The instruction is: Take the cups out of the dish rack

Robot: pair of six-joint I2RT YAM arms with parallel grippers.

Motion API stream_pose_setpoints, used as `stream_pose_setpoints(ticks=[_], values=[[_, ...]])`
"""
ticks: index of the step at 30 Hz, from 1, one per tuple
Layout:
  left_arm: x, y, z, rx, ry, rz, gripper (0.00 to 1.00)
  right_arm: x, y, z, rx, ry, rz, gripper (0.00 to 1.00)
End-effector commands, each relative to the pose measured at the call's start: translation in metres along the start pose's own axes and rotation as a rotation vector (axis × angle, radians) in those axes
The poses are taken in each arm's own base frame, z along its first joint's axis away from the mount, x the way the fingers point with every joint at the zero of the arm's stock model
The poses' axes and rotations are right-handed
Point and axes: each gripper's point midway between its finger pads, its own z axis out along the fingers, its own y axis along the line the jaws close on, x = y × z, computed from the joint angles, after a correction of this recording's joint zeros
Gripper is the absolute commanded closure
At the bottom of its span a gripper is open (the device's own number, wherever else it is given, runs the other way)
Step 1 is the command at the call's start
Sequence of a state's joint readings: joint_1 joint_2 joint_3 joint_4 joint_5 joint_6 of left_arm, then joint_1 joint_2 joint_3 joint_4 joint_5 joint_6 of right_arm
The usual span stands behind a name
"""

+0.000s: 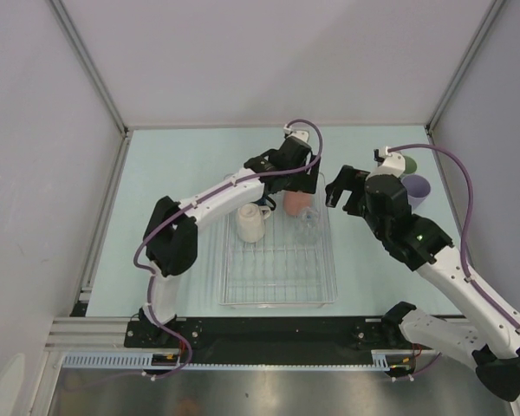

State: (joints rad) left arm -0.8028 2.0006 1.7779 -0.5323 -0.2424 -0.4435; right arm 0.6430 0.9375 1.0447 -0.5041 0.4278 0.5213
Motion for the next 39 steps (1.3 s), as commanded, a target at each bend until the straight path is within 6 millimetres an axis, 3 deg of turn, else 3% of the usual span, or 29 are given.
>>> stream_pose_setpoints(ticks=[1, 4, 7, 8, 13, 14, 15, 16, 19, 23, 26, 28, 30, 31, 32, 33, 34, 35, 36, 38, 39], values=[[-0.018, -0.016, 0.005, 0.043, -0.040, -0.001, 0.00, -0.005, 0.001, -0.003, -0.019, -0.015, 0.008, 0.00], [-0.017, -0.017, 0.014, 0.036, -0.034, 0.006, 0.02, -0.004, -0.001, -0.004, -0.022, -0.016, 0.011, 0.00], [-0.016, -0.018, 0.018, 0.035, -0.024, 0.014, 0.15, -0.004, -0.003, -0.004, -0.020, -0.014, 0.010, 0.00], [-0.015, -0.018, 0.018, 0.034, -0.023, 0.014, 0.29, -0.004, -0.004, -0.003, -0.018, -0.014, 0.011, 0.00], [-0.009, -0.013, 0.014, 0.025, -0.011, 0.013, 0.71, 0.000, -0.005, -0.001, -0.024, -0.007, 0.020, 0.13], [-0.007, -0.011, 0.012, 0.021, -0.008, 0.018, 0.87, -0.001, -0.004, -0.002, -0.030, -0.011, 0.023, 0.15], [-0.007, -0.009, 0.011, 0.014, -0.009, 0.018, 0.97, -0.001, -0.004, -0.001, -0.027, -0.012, 0.026, 0.18], [-0.006, -0.008, 0.010, 0.011, -0.009, 0.018, 1.00, -0.002, -0.003, -0.001, -0.030, -0.014, 0.030, 0.18], [-0.012, -0.005, 0.000, 0.005, -0.028, 0.025, 1.00, -0.002, -0.004, -0.001, -0.027, -0.017, 0.034, 0.19], [-0.036, 0.000, -0.027, -0.012, -0.100, 0.017, 0.99, -0.011, -0.011, -0.004, 0.016, -0.046, 0.051, 0.12], [-0.067, 0.003, -0.067, 0.002, -0.195, -0.010, 1.00, -0.016, -0.023, -0.007, 0.084, -0.061, 0.059, 0.06], [-0.091, 0.005, -0.105, 0.041, -0.275, -0.060, 1.00, -0.014, -0.033, -0.007, 0.137, -0.051, 0.068, 0.02], [-0.091, 0.005, -0.119, 0.100, -0.308, -0.107, 0.99, -0.013, -0.034, -0.006, 0.150, -0.043, 0.091, 0.00], [-0.103, 0.009, -0.149, 0.147, -0.367, -0.141, 1.00, -0.011, -0.032, -0.006, 0.138, -0.036, 0.106, 0.00], [-0.094, 0.011, -0.148, 0.176, -0.376, -0.159, 1.00, -0.010, -0.031, -0.005, 0.130, -0.033, 0.128, 0.00], [-0.094, 0.010, -0.159, 0.222, -0.396, -0.193, 1.00, -0.005, -0.028, -0.004, 0.107, -0.013, 0.141, 0.00], [-0.100, 0.010, -0.186, 0.294, -0.442, -0.217, 1.00, -0.008, -0.023, -0.003, 0.076, -0.022, 0.160, 0.00], [-0.079, 0.015, -0.180, 0.317, -0.410, -0.225, 1.00, -0.007, -0.017, -0.003, 0.041, -0.017, 0.170, 0.00], [-0.084, 0.013, -0.190, 0.374, -0.447, -0.265, 1.00, 0.001, -0.007, -0.002, -0.027, 0.015, 0.170, 0.00], [-0.071, 0.019, -0.203, 0.467, -0.451, -0.291, 1.00, -0.012, 0.009, -0.008, -0.126, -0.036, 0.220, 0.01], [-0.067, 0.021, -0.206, 0.497, -0.447, -0.322, 1.00, -0.002, 0.016, -0.010, -0.186, -0.013, 0.231, 0.02]])
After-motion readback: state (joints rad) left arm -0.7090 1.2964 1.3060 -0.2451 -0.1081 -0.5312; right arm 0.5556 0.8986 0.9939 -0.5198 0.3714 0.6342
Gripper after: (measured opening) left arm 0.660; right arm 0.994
